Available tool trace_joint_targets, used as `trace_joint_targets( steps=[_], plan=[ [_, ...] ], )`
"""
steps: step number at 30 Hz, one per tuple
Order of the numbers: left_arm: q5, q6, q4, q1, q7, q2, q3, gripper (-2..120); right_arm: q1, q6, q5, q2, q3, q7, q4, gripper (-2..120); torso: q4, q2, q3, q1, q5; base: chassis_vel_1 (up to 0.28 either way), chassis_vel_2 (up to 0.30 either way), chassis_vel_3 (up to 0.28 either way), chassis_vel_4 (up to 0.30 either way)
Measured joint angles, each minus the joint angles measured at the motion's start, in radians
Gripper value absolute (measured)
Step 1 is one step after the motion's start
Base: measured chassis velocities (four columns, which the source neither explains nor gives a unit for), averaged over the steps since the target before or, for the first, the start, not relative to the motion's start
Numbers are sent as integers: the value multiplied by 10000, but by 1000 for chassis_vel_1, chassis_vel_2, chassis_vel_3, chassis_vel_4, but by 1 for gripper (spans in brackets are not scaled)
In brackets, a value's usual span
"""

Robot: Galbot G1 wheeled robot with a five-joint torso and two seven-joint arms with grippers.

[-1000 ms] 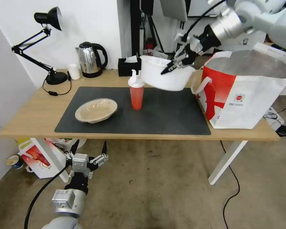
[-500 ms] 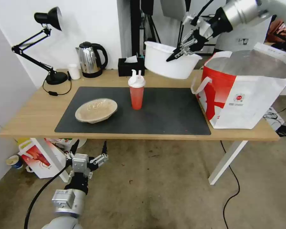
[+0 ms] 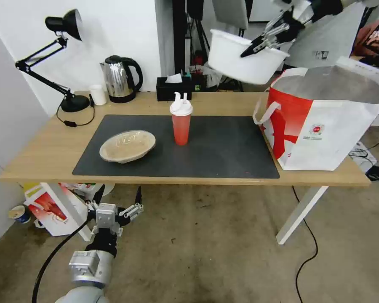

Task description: Pick up the trash from the table and place it into the takeout bag.

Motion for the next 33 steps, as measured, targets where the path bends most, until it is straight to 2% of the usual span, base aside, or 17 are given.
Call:
trace_joint_targets(
  steps=[21, 33],
  plan=[
    [0, 0, 0, 0, 0, 0, 0, 100, -130, 430, -1232, -746, 530, -658, -903, 0, 0, 0, 0, -1, 1, 0, 0, 0, 0],
    [0, 0, 0, 0, 0, 0, 0, 100, -419, 601, -1889, -1529, 744, -1078, -1054, 0, -1, 0, -1, -1, 0, 0, 0, 0, 0]
  ],
)
